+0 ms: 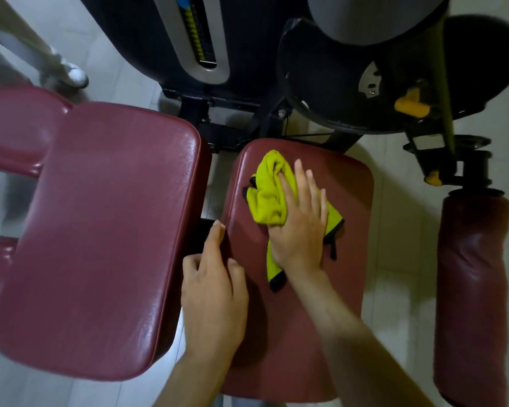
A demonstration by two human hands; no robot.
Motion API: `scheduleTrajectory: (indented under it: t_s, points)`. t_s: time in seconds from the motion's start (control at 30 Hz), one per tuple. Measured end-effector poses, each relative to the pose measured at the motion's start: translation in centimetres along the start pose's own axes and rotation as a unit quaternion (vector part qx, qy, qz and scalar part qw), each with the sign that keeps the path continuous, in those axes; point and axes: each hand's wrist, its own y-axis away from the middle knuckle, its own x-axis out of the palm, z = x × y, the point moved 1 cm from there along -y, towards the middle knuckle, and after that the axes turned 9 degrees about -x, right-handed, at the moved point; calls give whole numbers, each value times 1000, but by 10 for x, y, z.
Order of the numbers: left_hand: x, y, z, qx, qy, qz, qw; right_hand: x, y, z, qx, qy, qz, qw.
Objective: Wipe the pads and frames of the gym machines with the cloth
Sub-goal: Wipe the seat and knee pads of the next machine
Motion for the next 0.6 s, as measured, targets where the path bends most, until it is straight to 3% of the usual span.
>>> scheduleTrajectory:
  t_s: [0.13, 0.3, 0.43, 0.6]
  points:
    - [7, 4, -6, 5, 10, -19, 1000, -3, -42, -37, -25, -6, -8, 1000]
    - [11, 7, -9, 30, 6, -12, 999, -3, -52, -49, 45, -8, -40, 998]
    - [5, 10, -5, 37, 3, 15, 999, -4, 3, -26, 74, -19, -55, 996]
    - [-15, -8, 11, 103, 2, 67, 992, -4, 126, 14, 88, -18, -60, 994]
